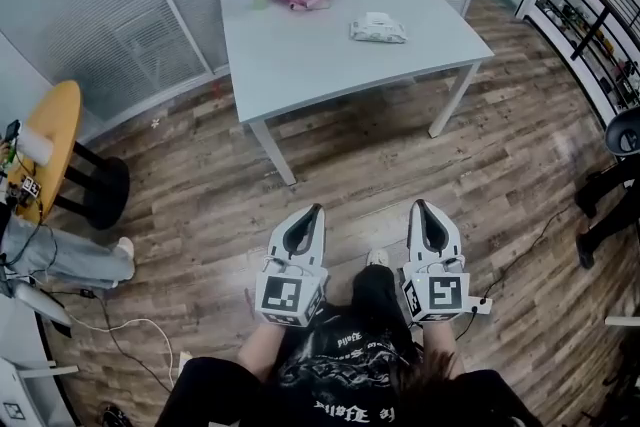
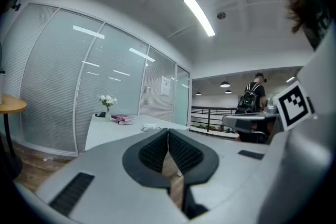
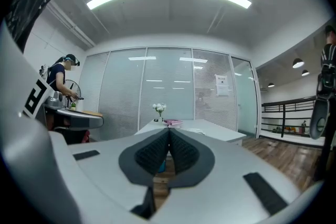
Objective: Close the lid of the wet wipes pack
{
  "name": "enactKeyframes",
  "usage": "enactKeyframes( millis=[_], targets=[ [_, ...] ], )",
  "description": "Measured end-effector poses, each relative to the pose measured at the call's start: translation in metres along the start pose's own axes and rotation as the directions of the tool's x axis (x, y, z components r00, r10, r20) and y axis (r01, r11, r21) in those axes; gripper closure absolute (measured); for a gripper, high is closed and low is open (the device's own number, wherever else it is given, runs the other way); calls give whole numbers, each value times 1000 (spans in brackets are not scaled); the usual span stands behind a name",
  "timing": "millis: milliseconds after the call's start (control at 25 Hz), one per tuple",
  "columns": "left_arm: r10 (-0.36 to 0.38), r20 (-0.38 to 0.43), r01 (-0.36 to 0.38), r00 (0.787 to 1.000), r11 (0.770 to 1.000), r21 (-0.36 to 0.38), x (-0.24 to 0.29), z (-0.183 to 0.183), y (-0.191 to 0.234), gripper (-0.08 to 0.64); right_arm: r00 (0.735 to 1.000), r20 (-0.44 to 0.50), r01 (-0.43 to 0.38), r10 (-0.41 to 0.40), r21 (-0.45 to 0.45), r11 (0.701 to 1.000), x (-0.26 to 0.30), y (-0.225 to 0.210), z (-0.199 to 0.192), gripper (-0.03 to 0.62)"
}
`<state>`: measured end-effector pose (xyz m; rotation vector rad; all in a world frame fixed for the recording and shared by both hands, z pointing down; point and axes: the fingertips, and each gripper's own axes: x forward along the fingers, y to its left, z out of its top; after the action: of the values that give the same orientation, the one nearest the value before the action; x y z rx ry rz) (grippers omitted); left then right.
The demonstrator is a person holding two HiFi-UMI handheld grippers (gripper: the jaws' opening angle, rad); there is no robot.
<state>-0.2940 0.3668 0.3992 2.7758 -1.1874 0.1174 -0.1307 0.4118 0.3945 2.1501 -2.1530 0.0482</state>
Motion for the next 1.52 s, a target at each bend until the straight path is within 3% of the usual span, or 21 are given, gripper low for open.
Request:
enactKeyframes(
  millis=[360,680,1120,1520],
  targets=[
    [48,11,-48,999,999,-7,111,20,-13,552,998,2,-57,57,-42,997,84,-87,10,594],
    [77,8,-77,997,997,-1,186,18,-43,552,991,10,-131,132,-64,989,125,-152,8,594],
    [38,-52,-38,998,999,14,237,8,-55,552,984,8,-175,176,-31,984,143,-170,-4,594],
    [-4,-78,2,997,1000,-24,320,-3,-6,552,990,-62,-129,129,-3,992,203,-190,-20,594]
  ],
)
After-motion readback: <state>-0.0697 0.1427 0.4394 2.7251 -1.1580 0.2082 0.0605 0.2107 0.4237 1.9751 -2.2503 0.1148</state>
